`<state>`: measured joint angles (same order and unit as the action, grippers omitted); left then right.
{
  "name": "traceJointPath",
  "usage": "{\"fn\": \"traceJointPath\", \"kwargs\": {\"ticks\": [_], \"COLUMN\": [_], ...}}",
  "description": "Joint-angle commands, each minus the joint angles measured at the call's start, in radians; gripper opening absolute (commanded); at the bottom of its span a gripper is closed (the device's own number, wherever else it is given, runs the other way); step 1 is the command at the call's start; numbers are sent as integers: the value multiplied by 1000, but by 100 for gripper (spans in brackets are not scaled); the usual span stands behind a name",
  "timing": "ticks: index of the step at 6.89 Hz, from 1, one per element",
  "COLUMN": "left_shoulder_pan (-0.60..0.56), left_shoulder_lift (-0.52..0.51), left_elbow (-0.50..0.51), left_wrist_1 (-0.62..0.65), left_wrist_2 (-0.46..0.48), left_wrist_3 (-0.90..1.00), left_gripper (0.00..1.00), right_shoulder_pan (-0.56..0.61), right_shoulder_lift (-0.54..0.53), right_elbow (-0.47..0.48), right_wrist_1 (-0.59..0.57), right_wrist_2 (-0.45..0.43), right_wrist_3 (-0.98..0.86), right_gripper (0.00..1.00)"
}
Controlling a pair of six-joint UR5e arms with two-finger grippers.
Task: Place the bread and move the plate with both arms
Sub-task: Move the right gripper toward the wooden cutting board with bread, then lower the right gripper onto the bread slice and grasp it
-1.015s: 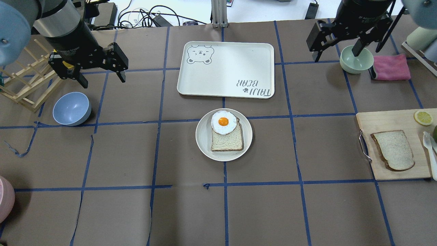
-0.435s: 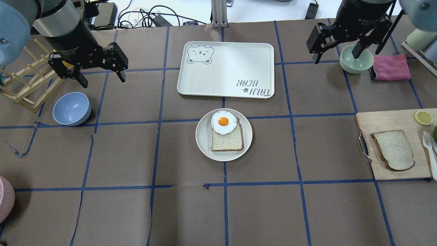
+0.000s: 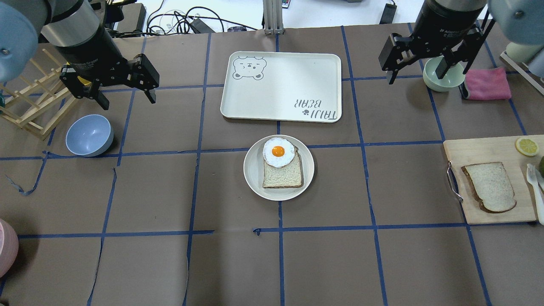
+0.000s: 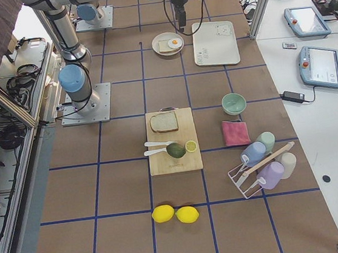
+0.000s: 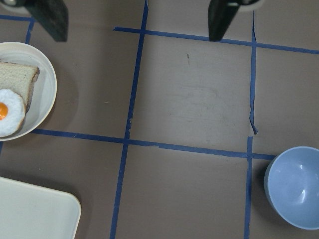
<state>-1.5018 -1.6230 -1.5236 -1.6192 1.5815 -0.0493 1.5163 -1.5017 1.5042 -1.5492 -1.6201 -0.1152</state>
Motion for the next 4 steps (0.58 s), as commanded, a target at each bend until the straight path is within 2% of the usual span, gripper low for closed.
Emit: {"fn": "traceJointPath", "kwargs": {"ticks": [1, 2, 4], "left_shoulder_pan": [0, 0, 0], "left_shoulder_lift": [0, 0, -1], "left_elbow": [0, 0, 0], "left_wrist_1": [1, 2, 7], "left_wrist_2": [0, 0, -2], "left_wrist_3": [5, 3, 3], "left_gripper": [100, 100, 100], "right_shoulder_pan": [-114, -184, -302], "right_shoulder_lift": [11, 12, 44], "right_elbow": [152, 265, 515], "right_wrist_1": [-63, -183, -547], "right_wrist_2": [-76, -95, -104], "right_wrist_3": [-55, -72, -296], "right_gripper": [98, 96, 87]}}
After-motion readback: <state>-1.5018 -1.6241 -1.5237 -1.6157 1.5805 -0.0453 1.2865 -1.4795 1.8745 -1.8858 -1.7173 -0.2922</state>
